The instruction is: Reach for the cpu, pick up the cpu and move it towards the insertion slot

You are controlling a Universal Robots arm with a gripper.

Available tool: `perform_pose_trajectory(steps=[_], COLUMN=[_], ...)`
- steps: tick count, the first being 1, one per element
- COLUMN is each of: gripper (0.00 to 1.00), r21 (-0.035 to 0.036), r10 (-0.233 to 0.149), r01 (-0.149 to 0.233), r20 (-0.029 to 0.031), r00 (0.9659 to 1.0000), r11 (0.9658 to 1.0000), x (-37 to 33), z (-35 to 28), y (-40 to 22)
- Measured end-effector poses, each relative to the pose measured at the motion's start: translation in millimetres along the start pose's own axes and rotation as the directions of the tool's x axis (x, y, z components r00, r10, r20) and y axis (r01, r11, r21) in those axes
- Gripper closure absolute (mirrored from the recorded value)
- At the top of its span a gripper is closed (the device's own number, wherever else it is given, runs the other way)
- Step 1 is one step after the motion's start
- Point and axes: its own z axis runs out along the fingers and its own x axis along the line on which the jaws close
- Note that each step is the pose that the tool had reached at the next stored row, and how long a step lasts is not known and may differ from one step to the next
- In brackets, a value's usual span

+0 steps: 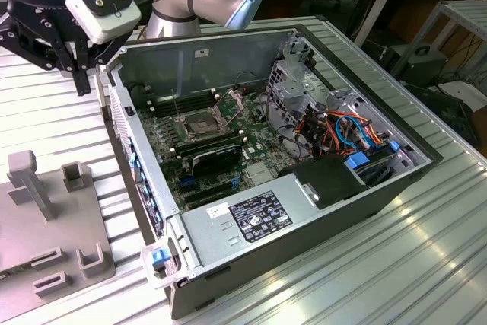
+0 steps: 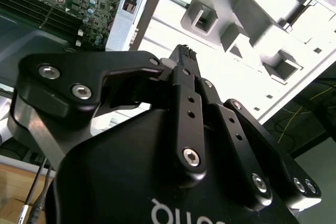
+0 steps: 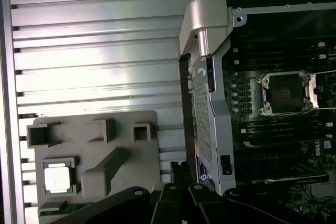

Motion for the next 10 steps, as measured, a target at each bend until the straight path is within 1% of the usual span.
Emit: perform_pose_trajectory(steps=[4,10], gripper=[0.89,0.89], r21=[-0.0001,-0.0001], r10=[0.000,0.000], r01=[0.000,0.000], r20=[0.0000,0.0000], r00=[1.0000,1.0000], r11=[1.0000,1.0000], x=[1.9,2.0], z=[-0.1,-0.1], y=[-2.1,-2.2])
